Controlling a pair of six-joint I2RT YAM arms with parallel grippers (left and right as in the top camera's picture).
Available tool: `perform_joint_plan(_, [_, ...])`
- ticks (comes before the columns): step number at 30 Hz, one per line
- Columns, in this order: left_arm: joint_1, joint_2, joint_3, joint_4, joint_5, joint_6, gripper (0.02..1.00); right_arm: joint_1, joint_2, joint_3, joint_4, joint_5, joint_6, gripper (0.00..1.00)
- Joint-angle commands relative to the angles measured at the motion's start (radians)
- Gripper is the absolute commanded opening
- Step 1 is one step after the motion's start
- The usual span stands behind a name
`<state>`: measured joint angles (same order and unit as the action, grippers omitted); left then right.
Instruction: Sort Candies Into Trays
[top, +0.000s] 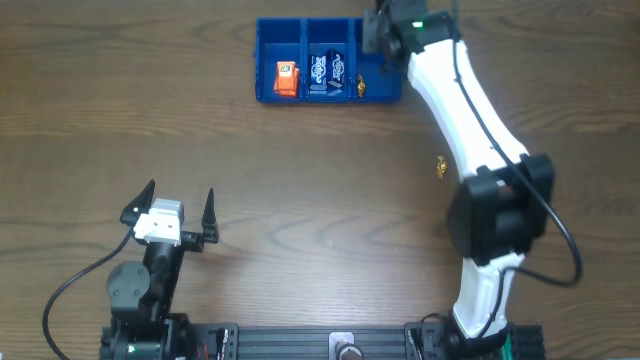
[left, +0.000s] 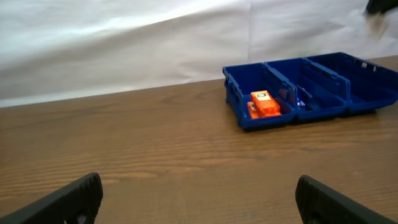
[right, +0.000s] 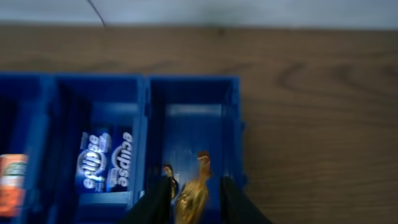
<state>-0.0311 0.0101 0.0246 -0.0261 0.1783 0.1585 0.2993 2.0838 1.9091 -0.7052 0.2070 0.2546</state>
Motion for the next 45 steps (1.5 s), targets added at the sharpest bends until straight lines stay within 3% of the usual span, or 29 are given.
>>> perform_joint_plan(1, [-0.001,-0.006,-0.020,-0.033,0.021,0.010,0.996,-0.007,0.024,0.016,0.018,-0.019,-0.009,0.297])
perform_joint_plan(2, [-0.001,-0.006,-0.020,-0.033,0.021,0.010,0.998,-0.007,0.024,0.016,0.015,-0.022,-0.009,0.360])
perform_joint_plan(8, [-0.001,-0.006,-0.020,-0.033,0.021,0.010,0.998,-0.020,-0.025,0.006,-0.086,0.018,-0.010,0.483])
perform_joint_plan(11, [-0.001,-0.006,-0.020,-0.033,0.021,0.010,0.998,-0.031,-0.176,-0.127,-0.093,0.045,-0.025,0.649])
perform_joint_plan(14, [-0.001,-0.006,-0.020,-0.033,0.021,0.010,0.998,-0.043,-0.368,-0.343,-0.061,0.081,-0.025,0.702])
perform_joint_plan(19, [-0.001,-0.006,-0.020,-0.033,0.021,0.010,0.998,-0.093,-0.563,-0.634,-0.059,0.029,-0.024,0.709])
perform_joint_plan(22, [-0.002,-0.006,-0.020,-0.033,0.021,0.010,0.998,-0.134,-0.569,-0.754,-0.055,-0.060,-0.024,0.709])
perform_joint_plan(25, [-0.001,-0.006,-0.020,-0.033,0.021,0.010,0.998,-0.170,-0.526,-0.826,-0.039,-0.098,-0.020,0.711])
perform_joint_plan(32, [-0.001,-0.006,-0.020,-0.033,0.021,0.010,0.998,-0.261,-0.394,-0.856,0.003,-0.098,-0.018,0.700])
perform_joint_plan(45, [-0.001,-0.006,-0.020,-0.033,0.021,0.010,0.998,-0.261,-0.288,-0.865,0.057,-0.142,-0.021,0.649])
